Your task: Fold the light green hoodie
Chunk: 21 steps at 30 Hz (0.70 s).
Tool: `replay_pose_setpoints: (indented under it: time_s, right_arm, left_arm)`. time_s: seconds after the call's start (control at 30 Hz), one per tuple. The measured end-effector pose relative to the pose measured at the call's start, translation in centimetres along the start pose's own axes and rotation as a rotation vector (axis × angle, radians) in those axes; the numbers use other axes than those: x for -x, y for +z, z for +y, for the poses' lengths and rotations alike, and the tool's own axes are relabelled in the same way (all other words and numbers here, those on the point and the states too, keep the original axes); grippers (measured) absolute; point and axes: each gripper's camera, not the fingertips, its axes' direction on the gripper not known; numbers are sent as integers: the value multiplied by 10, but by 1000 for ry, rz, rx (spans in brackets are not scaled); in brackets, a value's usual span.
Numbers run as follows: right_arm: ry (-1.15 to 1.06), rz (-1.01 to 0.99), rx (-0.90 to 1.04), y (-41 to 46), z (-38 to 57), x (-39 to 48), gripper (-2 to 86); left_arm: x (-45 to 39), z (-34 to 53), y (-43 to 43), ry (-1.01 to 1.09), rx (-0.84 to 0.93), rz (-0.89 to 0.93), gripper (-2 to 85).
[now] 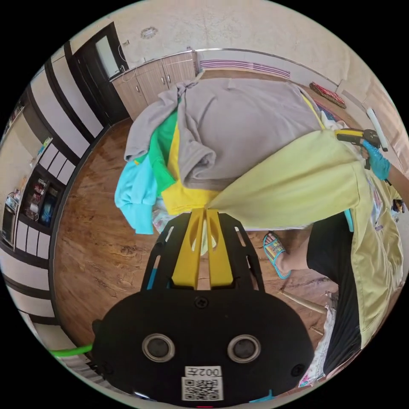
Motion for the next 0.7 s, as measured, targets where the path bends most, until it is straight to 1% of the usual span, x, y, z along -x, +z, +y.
replay_pose_setpoints:
  time_s: [0.07,0.2,0.37,0.47,0.53,0.6,0.7]
  right_arm:
    - [34,-30,-31,-6,3,-3,6]
    - [87,-144,-98,-20,12,-12,57]
    - [32,-134,-65,-20,13,-11,71]
    - [50,-138,-112,-33,14,-13,78]
    - [41,-180,-140,-39,15,-13,85]
    - [10,-240,-112,-39,16,-11,102]
    - [-41,-239,-49,-29,20,-2,102]
  left_arm:
    - [3,0,-18,3,-25,-1,-10]
    - [9,-1,-46,18,-33,12,-10]
    - [9,2,-71,23,-69,-12,-10]
    - [8,6,-85,23,-81,-23,-10]
    - [8,8,-92,31,-83,-31,-10]
    - [8,10,-101,41,-85,-36,-10]
    - [9,13,-112,40,-91,-33,-10]
